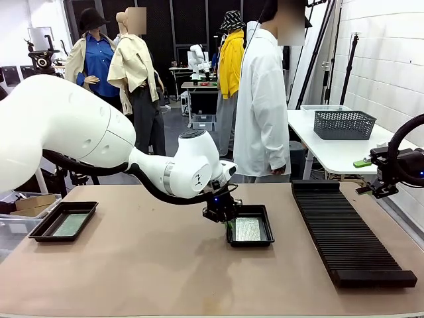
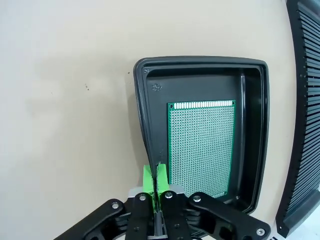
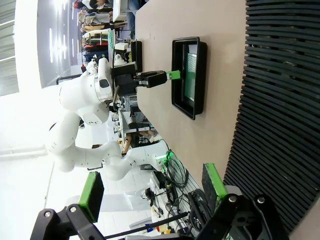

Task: Inspect and transfer BCBs to ESD trays.
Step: Pick up the ESD tray and place it on the left side of the table.

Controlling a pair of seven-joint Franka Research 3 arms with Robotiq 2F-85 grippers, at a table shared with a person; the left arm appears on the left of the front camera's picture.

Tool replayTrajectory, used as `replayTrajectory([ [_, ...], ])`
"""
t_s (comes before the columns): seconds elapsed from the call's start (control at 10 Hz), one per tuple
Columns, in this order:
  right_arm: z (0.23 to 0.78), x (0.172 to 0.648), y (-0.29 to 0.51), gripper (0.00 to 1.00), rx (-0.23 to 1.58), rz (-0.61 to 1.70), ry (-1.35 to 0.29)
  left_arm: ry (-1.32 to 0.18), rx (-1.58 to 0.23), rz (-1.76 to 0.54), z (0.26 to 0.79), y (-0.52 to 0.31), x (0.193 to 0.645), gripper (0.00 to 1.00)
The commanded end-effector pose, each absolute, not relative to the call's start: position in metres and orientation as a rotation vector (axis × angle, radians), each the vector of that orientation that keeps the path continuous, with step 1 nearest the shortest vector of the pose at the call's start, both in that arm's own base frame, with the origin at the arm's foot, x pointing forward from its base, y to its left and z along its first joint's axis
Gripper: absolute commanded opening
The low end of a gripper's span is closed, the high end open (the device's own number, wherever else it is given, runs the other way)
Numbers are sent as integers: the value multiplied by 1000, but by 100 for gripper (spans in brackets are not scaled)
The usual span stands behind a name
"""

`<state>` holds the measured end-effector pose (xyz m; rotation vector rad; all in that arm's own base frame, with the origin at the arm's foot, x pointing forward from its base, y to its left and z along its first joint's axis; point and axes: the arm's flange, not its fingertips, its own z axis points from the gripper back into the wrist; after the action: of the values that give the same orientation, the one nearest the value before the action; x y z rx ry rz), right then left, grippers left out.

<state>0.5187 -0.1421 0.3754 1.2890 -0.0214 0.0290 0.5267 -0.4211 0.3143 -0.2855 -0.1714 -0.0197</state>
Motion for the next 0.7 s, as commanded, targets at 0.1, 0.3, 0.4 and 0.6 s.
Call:
replayTrajectory([
  [0.1, 377, 519, -141, 100, 1286, 11, -24, -162, -300, -23, 335, -397, 524, 0],
  [0.3, 377, 519, -141, 100, 1286, 11, -24, -145, -308, -27, 346, -371, 525, 0],
  [0.4, 377, 519, -141, 100, 1286, 11, -24, -150, -294, -32, 348, -360, 523, 0],
  [0.6, 377, 519, -141, 100, 1286, 11, -24, -159, -264, -37, 349, -334, 522, 0],
])
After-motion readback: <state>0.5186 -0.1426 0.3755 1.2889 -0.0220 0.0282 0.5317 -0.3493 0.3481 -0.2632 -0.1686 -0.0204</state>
